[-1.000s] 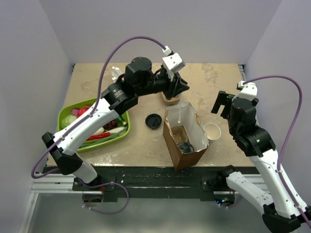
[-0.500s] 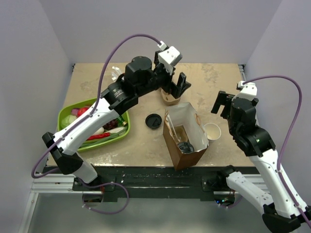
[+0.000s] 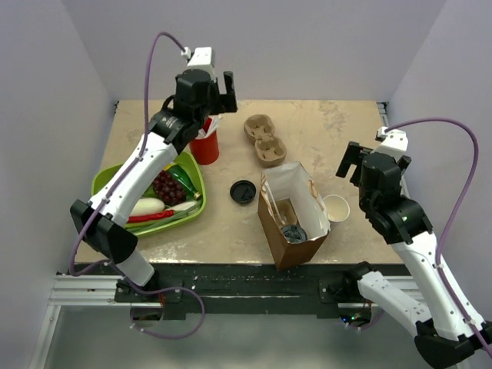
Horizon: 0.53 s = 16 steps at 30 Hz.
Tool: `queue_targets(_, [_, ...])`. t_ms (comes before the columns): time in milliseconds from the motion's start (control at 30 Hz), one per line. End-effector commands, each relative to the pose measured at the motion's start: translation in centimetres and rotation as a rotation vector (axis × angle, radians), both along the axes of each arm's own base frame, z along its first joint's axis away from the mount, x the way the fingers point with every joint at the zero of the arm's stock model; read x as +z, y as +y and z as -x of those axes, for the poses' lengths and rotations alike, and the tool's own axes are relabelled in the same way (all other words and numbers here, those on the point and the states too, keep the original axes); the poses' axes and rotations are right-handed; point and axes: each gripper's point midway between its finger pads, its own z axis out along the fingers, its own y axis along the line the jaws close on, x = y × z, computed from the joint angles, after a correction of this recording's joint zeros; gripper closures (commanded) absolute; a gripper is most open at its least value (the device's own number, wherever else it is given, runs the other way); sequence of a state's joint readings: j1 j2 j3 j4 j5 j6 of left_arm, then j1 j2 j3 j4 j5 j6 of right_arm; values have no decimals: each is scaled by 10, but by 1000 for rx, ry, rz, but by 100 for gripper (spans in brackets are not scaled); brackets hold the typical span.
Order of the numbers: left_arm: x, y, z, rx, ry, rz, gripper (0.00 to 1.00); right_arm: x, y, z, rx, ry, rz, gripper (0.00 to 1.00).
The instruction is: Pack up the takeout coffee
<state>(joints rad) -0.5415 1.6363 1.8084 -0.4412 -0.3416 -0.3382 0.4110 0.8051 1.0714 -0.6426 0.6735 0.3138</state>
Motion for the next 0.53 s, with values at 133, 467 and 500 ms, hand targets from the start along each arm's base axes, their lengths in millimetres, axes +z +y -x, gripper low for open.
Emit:
queue_targets(133, [8,29,34,38,-59,79,0,14,-12,-2,-92,-51,-8,2])
queue_targets(467, [11,32,45,15,-52,75,0,15,-16,2,-108,-70,-10,2])
queue_targets(500, [12,32,46,15,-55,75,0,17,-17,1,-112,-76,-10,2])
